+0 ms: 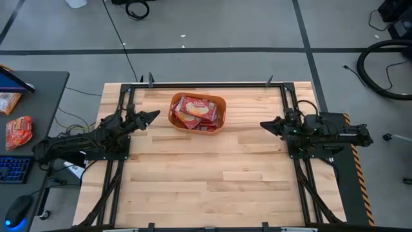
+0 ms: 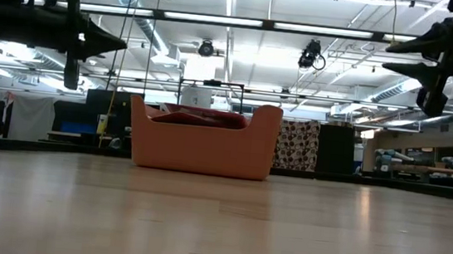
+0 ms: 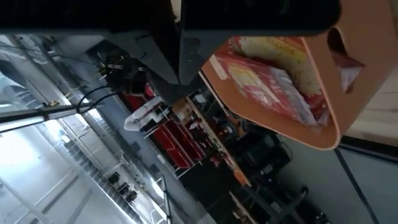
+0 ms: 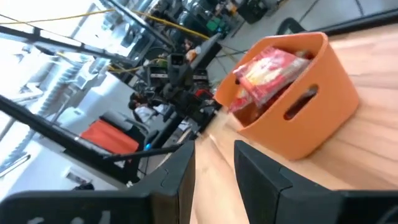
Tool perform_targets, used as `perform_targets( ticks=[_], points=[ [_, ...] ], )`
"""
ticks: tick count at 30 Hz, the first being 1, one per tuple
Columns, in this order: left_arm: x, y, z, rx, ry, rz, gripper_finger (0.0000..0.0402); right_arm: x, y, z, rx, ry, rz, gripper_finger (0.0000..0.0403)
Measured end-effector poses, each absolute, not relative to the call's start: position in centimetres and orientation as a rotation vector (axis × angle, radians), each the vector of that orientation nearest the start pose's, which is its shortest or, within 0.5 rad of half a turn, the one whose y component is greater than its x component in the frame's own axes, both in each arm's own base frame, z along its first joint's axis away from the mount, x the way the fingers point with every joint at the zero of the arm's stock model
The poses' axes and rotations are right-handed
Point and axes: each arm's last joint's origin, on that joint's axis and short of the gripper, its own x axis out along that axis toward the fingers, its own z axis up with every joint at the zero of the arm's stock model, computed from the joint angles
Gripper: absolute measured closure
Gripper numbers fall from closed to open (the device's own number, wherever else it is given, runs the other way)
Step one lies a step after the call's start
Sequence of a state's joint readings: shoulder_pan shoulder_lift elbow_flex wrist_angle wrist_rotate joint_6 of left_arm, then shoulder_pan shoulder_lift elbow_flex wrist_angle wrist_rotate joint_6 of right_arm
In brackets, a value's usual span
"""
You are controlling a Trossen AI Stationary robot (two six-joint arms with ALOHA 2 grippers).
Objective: Sort popcorn bags into baskets
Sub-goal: Return to Home Position
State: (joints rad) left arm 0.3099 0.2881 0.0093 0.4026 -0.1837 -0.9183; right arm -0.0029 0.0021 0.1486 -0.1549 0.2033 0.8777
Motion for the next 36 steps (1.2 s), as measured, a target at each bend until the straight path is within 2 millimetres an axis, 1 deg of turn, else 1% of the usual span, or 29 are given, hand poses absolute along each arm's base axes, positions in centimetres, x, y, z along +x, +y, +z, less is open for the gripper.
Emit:
perform_targets(
  ticks=[5, 8, 11, 13, 18, 19, 20, 21, 23, 25, 27, 29, 31, 36],
  points=[
    [10.6, 4.1, 18.2, -0.87, -0.37, 0.44, 0.0395, 8.6, -0.6, 19.9, 0.827, -0.086, -0.187, 0.0286],
    [10.6, 4.0, 18.2, -0.844, -0.379, 0.476, 0.0395, 8.8, -0.6, 19.1, 0.833, -0.065, -0.206, 0.0286],
    [10.7, 3.7, 18.1, -0.796, -0.361, 0.483, 0.0395, 9.1, -0.7, 18.0, 0.878, -0.055, -0.242, 0.0288],
    [10.8, 3.5, 18.0, -0.777, -0.329, 0.477, 0.0395, 9.2, -0.7, 17.2, 0.928, -0.049, -0.272, 0.0288],
    [11.0, 3.1, 16.9, -0.774, -0.199, 0.475, 0.0392, 9.4, -1.0, 17.1, 0.912, -0.067, -0.35, 0.0288],
    [11.0, 3.0, 16.6, -0.733, -0.156, 0.476, 0.039, 9.4, -1.0, 17.0, 0.877, -0.061, -0.365, 0.0289],
    [11.0, 3.0, 16.3, -0.653, -0.103, 0.487, 0.0388, 9.4, -1.0, 17.0, 0.815, -0.048, -0.377, 0.0288],
    [11.0, 3.0, 15.9, -0.552, -0.038, 0.501, 0.0386, 9.5, -1.0, 17.0, 0.731, -0.029, -0.38, 0.0288],
    [10.8, 2.9, 15.0, -0.324, 0.112, 0.513, 0.0384, 9.5, -1.0, 16.9, 0.504, 0.028, -0.356, 0.0288],
    [10.8, 2.9, 14.9, -0.153, 0.17, 0.495, 0.0383, 9.6, -0.9, 16.8, 0.308, 0.074, -0.32, 0.0288],
    [10.9, 2.9, 14.9, -0.03, 0.202, 0.485, 0.0383, 9.6, -0.8, 16.8, 0.168, 0.097, -0.293, 0.0288],
    [10.9, 2.9, 14.9, 0.042, 0.218, 0.477, 0.0383, 9.6, -0.8, 16.8, 0.078, 0.11, -0.278, 0.0288],
    [10.9, 3.0, 15.0, 0.075, 0.216, 0.474, 0.0382, 9.6, -0.8, 16.9, 0.032, 0.112, -0.273, 0.0288],
    [10.9, 3.0, 15.0, 0.068, 0.211, 0.475, 0.0382, 9.6, -0.8, 16.9, 0.042, 0.106, -0.273, 0.0289]
  ],
)
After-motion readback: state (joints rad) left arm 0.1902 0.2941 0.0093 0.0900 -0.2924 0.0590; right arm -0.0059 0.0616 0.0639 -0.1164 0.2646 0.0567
